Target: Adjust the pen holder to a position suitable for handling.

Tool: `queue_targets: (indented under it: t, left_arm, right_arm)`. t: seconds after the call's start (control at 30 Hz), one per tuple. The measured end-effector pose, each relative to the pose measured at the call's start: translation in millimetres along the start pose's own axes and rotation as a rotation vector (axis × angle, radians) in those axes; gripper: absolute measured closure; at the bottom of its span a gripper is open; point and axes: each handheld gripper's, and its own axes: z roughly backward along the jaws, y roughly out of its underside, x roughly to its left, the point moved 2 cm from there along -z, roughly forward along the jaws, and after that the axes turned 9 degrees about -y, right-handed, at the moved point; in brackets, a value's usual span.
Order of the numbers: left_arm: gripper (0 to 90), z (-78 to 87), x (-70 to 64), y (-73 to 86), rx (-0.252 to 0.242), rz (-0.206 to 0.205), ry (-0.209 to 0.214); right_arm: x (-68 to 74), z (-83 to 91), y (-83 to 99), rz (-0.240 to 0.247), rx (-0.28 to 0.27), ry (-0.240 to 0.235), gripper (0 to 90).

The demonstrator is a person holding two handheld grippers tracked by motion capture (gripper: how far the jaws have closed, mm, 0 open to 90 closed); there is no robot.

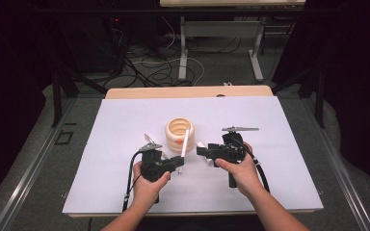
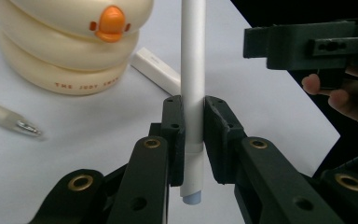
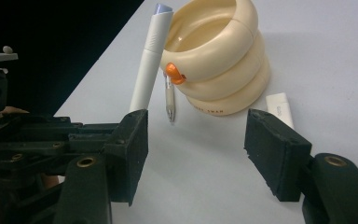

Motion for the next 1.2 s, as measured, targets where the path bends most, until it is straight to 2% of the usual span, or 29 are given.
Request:
queue_targets:
  t: [0.17,0.27,0.4,0.6,0.63,0.73,0.97,1.1,1.2]
  left_arm:
    - [79.0,-3.0,-5.0,3.4,0.009,-0.011,0.01]
    - [79.0,-4.6,-7.9,5.4,0.018,-0.012,0.02]
    - [79.0,-6.1,-13.3,8.7,0.032,-0.027,0.034]
    - [79.0,-10.9,-22.1,14.7,0.053,-0.062,0.051]
    - [79.0,-11.7,-23.3,15.7,0.056,-0.072,0.054]
    - [79.0,-14.0,-27.5,18.1,0.068,-0.083,0.063]
    - [79.0,-15.5,-32.8,20.9,0.076,-0.109,0.08]
    - [79.0,-16.7,-34.6,22.3,0.08,-0.122,0.084]
    - [79.0,-17.2,-36.1,23.3,0.084,-0.132,0.084]
  right_arm:
    - [-2.4,-1.0,1.3,-0.012,0.01,-0.024,42.3]
    - [-3.9,-1.2,2.1,-0.04,0.019,-0.038,44.0]
    - [-6.0,-1.1,2.2,-0.101,0.024,-0.079,45.1]
    - [-11.5,-1.1,4.2,-0.134,0.021,-0.117,48.4]
    - [-12.7,-0.9,4.8,-0.139,0.037,-0.113,49.1]
    - [-14.5,-3.1,6.7,-0.172,0.035,-0.124,53.0]
    - [-16.5,-2.9,8.0,-0.194,0.059,-0.126,63.8]
    - [-16.9,-2.6,7.8,-0.246,0.065,-0.147,67.7]
    - [-17.7,-3.4,8.4,-0.258,0.071,-0.144,71.9]
